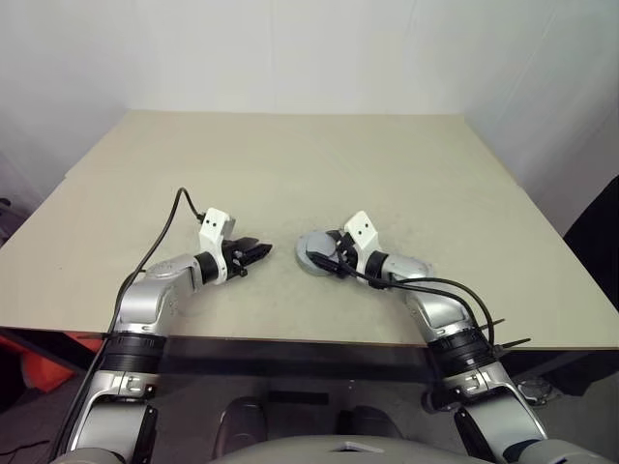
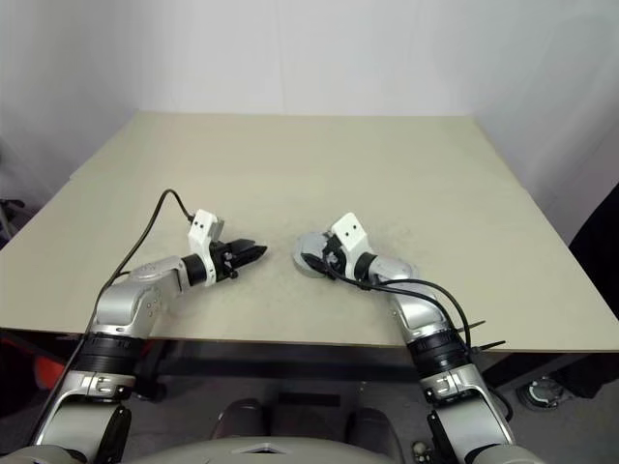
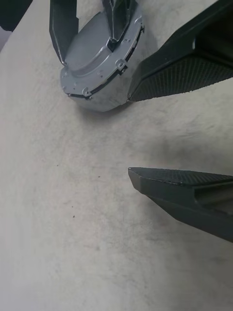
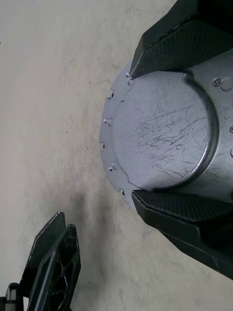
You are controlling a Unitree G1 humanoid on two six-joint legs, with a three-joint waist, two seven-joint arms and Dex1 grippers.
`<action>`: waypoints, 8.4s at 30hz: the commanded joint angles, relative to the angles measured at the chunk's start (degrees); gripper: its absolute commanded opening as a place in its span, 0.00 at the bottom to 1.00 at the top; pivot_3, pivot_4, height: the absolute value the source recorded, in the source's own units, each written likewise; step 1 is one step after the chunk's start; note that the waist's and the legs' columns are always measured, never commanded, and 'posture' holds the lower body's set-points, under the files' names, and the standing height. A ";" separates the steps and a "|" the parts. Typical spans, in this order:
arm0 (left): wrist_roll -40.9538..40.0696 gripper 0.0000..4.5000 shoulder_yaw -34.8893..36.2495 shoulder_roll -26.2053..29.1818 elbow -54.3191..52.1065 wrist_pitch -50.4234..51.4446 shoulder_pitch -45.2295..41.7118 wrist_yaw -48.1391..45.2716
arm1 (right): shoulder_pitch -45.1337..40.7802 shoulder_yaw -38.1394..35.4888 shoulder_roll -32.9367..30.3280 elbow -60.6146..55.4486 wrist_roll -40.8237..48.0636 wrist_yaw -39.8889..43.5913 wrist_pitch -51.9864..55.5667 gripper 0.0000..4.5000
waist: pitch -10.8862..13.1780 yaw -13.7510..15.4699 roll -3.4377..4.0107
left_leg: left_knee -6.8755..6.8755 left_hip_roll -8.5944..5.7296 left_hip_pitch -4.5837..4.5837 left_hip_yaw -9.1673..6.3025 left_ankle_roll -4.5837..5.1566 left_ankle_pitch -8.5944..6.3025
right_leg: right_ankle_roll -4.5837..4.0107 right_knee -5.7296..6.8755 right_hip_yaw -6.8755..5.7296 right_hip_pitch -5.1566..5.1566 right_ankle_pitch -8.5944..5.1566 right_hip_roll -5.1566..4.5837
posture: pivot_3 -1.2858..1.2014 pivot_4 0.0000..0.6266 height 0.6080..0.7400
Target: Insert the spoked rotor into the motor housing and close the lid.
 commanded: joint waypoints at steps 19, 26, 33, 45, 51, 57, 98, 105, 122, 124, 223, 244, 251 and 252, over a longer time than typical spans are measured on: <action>-2.08 0.50 1.73 -0.80 -3.32 0.62 0.00 1.53 | -0.54 3.40 -2.90 2.34 -3.29 0.93 5.58 0.70 | 0.00 -0.01 0.00 | -0.05 0.02 -0.05 0.00 0.00 0.00 | 0.03 -0.08 0.04 -0.03 -0.02 -0.02 | 0.52 0.00 1.00; -9.47 0.46 6.00 -8.15 -1.76 7.66 -5.31 5.85 | -0.67 3.11 -2.90 2.93 -3.44 -0.11 5.39 0.70 | 0.00 0.00 0.00 | -0.08 0.00 -0.08 0.02 0.06 -0.04 | 0.03 -0.09 0.06 -0.04 -0.02 -0.04 | 0.52 0.00 1.00; -10.77 0.00 4.11 -10.66 1.71 9.90 -7.99 4.27 | -0.46 3.16 -2.89 2.70 -3.50 -0.81 5.29 0.70 | -0.02 -0.04 0.04 | -0.15 -0.04 -0.07 0.03 0.06 -0.04 | 0.06 -0.15 0.06 -0.06 -0.04 -0.04 | 0.52 0.00 1.00; -6.83 0.00 -0.49 -9.96 9.25 15.15 -8.07 5.82 | -0.50 2.30 -2.58 1.57 -2.99 -1.91 5.83 0.70 | -0.08 0.00 0.07 | -0.31 -0.05 -0.11 0.02 0.07 -0.04 | 0.08 -0.37 0.06 -0.07 -0.05 -0.05 | 0.52 0.00 1.00; -6.43 0.00 -1.22 -9.22 8.39 14.88 -7.00 5.57 | -0.89 1.12 -2.57 0.69 -1.53 -1.42 6.88 0.78 | -0.32 -0.01 0.27 | -0.55 -0.06 -0.03 0.02 0.07 -0.04 | 0.11 -0.96 0.03 0.14 -0.06 -0.05 | 0.52 0.00 1.00; -6.73 0.00 -1.40 -10.48 6.67 15.10 -6.12 6.99 | 1.03 -0.90 -7.31 -14.14 1.79 1.61 13.57 1.00 | -0.39 0.18 0.20 | -0.68 -0.10 -0.14 0.04 0.07 -0.04 | 0.13 -1.15 0.07 0.17 -0.05 -0.08 | 0.52 0.00 1.00; -4.27 0.00 -0.71 -9.36 8.73 10.35 -7.56 6.71 | -10.66 -44.18 20.66 -4.54 22.71 -20.79 66.86 0.91 | -0.52 -0.02 0.57 | -2.00 -0.11 -0.04 0.07 -1.02 0.60 | 0.24 -1.20 0.05 -0.27 -0.09 0.05 | 0.52 0.00 1.00; -4.14 0.00 0.17 -9.22 8.92 9.72 -7.64 7.19 | -10.64 -43.06 19.97 -5.55 25.29 -18.87 70.03 0.47 | -0.50 0.17 0.60 | -1.99 -0.15 -0.16 0.07 -0.95 0.56 | 0.05 -1.19 0.06 -0.41 0.01 0.03 | 0.52 0.00 1.00; -18.75 0.00 19.80 -10.40 9.20 12.02 -7.94 10.21 | -24.35 -68.61 25.16 5.01 31.89 -29.55 64.44 0.46 | -0.32 0.11 0.65 | -1.88 -0.17 -0.50 0.09 -0.95 0.57 | -0.26 -0.98 0.06 -0.81 0.16 0.04 | 0.52 0.00 1.00; -22.01 0.00 23.16 -10.64 8.24 13.36 -6.97 11.22 | -26.62 -71.02 25.94 6.58 33.89 -31.65 63.07 0.46 | -0.31 0.11 0.66 | -1.88 -0.19 -0.51 0.09 -0.92 0.55 | -0.31 -0.98 0.04 -0.82 0.14 0.06 | 0.52 0.00 1.00; -35.23 0.63 37.01 -5.65 17.13 -9.92 -5.72 31.17 | -17.71 -19.34 7.26 4.54 29.98 -14.47 39.40 1.00 | -0.01 0.54 -0.59 | 0.03 -0.06 -1.22 -0.09 -0.79 0.47 | -0.09 0.05 -0.05 -0.98 0.49 0.05 | 0.52 0.00 1.00; -24.71 0.99 33.91 6.72 10.84 -12.18 -3.35 25.74 | -21.54 -14.60 6.85 9.68 19.53 -8.94 25.12 1.00 | -0.01 0.38 -0.60 | 0.04 -0.01 -1.18 -0.09 -0.77 0.46 | -0.20 0.10 -0.07 -0.98 0.51 0.05 | 0.52 0.00 1.00; -17.56 0.99 18.21 5.09 -7.01 -15.08 1.76 12.97 | -13.91 -2.33 -5.59 1.68 7.64 6.22 5.51 1.00 | -0.05 1.63 -0.68 | 0.17 0.14 -1.16 -0.05 -0.51 0.30 | -0.23 0.02 -0.07 -0.79 0.51 -0.05 | 0.52 0.00 1.00; -14.88 0.99 14.24 5.26 -8.30 -15.23 2.01 11.67 | -13.53 -2.11 -7.11 2.77 5.73 5.77 3.04 1.00 | -0.04 1.56 -0.66 | 0.18 0.15 -1.16 -0.05 -0.50 0.30 | -0.23 0.02 -0.06 -0.79 0.51 -0.04 | 0.52 0.00 1.00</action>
